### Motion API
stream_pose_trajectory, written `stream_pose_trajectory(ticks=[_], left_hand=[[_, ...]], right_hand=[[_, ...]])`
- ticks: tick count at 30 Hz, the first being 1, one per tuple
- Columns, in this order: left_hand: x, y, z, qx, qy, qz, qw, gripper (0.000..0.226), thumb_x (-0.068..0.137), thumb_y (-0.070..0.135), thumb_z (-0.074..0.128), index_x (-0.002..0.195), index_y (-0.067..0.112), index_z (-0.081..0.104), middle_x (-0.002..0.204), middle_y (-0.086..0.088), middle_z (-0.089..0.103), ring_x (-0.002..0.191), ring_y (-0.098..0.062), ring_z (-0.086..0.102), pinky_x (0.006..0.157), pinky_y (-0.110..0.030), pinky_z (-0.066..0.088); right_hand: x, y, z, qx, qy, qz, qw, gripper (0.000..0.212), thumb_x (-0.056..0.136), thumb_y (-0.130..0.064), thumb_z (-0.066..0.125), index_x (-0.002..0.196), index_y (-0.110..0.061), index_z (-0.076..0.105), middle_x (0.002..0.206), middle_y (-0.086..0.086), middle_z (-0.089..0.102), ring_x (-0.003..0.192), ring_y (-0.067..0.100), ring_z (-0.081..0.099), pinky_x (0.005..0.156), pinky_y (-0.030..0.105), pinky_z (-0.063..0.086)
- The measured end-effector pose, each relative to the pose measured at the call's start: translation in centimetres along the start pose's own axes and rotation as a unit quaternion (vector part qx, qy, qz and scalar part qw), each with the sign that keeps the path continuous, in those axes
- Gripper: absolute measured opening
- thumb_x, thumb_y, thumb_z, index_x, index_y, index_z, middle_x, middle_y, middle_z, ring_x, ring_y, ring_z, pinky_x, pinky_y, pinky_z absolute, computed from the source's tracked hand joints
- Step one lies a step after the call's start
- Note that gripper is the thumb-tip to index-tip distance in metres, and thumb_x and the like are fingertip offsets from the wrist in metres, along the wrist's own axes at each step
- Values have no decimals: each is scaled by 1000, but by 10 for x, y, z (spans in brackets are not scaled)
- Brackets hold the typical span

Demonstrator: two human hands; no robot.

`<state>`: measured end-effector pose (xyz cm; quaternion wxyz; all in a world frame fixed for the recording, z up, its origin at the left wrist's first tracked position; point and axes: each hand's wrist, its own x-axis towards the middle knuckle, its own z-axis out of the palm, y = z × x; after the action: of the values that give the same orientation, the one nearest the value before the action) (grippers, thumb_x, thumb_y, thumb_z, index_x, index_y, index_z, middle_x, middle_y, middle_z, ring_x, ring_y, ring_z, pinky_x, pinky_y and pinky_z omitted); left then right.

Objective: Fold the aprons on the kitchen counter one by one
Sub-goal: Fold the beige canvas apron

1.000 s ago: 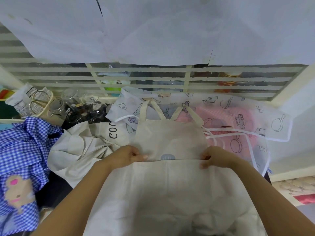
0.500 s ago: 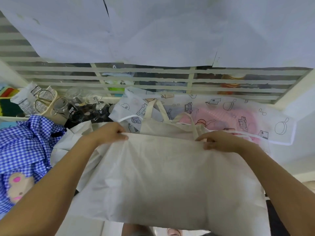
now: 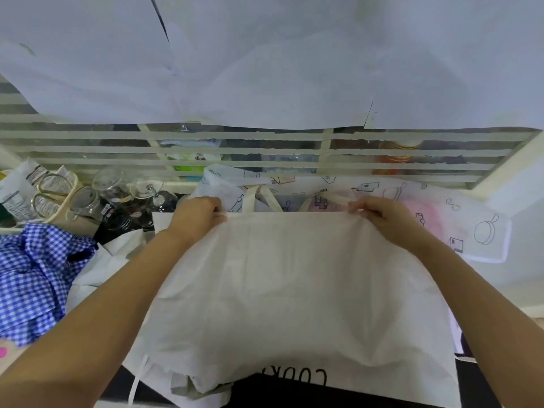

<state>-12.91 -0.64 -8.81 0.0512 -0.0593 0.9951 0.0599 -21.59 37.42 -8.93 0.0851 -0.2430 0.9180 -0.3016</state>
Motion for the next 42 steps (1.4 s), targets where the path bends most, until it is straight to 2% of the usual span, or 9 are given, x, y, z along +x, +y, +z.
stream_pose_trajectory(ticks=[5, 10, 16, 21, 26, 29, 34, 38, 42], left_hand=[[11, 1, 40, 28, -151, -83, 985, 20, 94, 15, 49, 108, 11, 63, 111, -9, 63, 104, -26, 59, 81, -30, 44], [4, -6, 64, -40, -12, -107, 993, 16, 93, 12, 48, 98, 8, 62, 94, -10, 67, 89, -31, 63, 66, -32, 43], [4, -1, 68, -67, 65, -97, 991, 13, 89, 14, 56, 95, 4, 63, 88, -14, 68, 79, -35, 63, 63, -33, 41], [10, 18, 73, -205, 44, -78, 975, 28, 80, 30, 75, 98, 11, 63, 92, 4, 61, 85, -13, 58, 81, -29, 48], [18, 23, 83, -207, -41, -43, 977, 28, 86, 28, 69, 101, 5, 69, 100, -11, 59, 95, -26, 56, 87, -35, 45], [16, 29, 75, -208, -113, -38, 971, 29, 94, 28, 58, 99, 0, 61, 93, -8, 60, 90, -25, 57, 82, -32, 44], [7, 55, 35, -213, -350, -35, 911, 23, 98, 35, 51, 92, 19, 66, 87, 5, 62, 78, -8, 54, 65, -18, 38], [10, 57, 29, -182, -385, -30, 904, 38, 91, 54, 53, 98, 18, 63, 87, 1, 55, 79, -13, 51, 59, -17, 38], [5, 41, 40, -230, -335, -4, 913, 49, 80, 48, 72, 60, 19, 37, 60, 3, 31, 52, -10, 30, 52, -23, 24]], right_hand=[[30, -4, 0, -70, -164, 32, 984, 18, 82, -24, 73, 95, -22, 61, 87, -12, 58, 82, 10, 56, 64, 16, 38], [42, 17, -5, -232, -322, 66, 915, 21, 82, -35, 70, 87, -16, 64, 82, -4, 60, 78, 19, 54, 74, 30, 44], [50, 20, -4, -254, -294, 120, 914, 33, 83, -30, 69, 113, -16, 67, 105, 3, 65, 89, 18, 55, 83, 25, 45], [42, 15, 20, -62, -178, 130, 973, 22, 83, -29, 71, 100, -19, 63, 97, -4, 62, 90, 18, 54, 69, 18, 37], [37, 16, 38, -55, -145, 111, 982, 14, 93, -22, 57, 94, -13, 68, 96, 0, 66, 95, 23, 60, 74, 25, 37], [35, 14, 27, -82, -208, 110, 969, 17, 95, -27, 55, 88, -16, 65, 89, -2, 64, 86, 20, 57, 72, 24, 41], [18, 5, -18, -19, -479, 198, 855, 23, 87, -30, 68, 96, -10, 67, 98, 4, 70, 86, 22, 65, 85, 29, 52], [9, 11, -28, -173, -432, 223, 857, 45, 85, -51, 63, 119, -21, 56, 113, -3, 60, 108, 20, 55, 101, 30, 37], [-6, 26, -19, -197, -334, 226, 893, 44, 78, -57, 68, 63, -18, 53, 73, -5, 54, 67, 11, 49, 63, 21, 35]])
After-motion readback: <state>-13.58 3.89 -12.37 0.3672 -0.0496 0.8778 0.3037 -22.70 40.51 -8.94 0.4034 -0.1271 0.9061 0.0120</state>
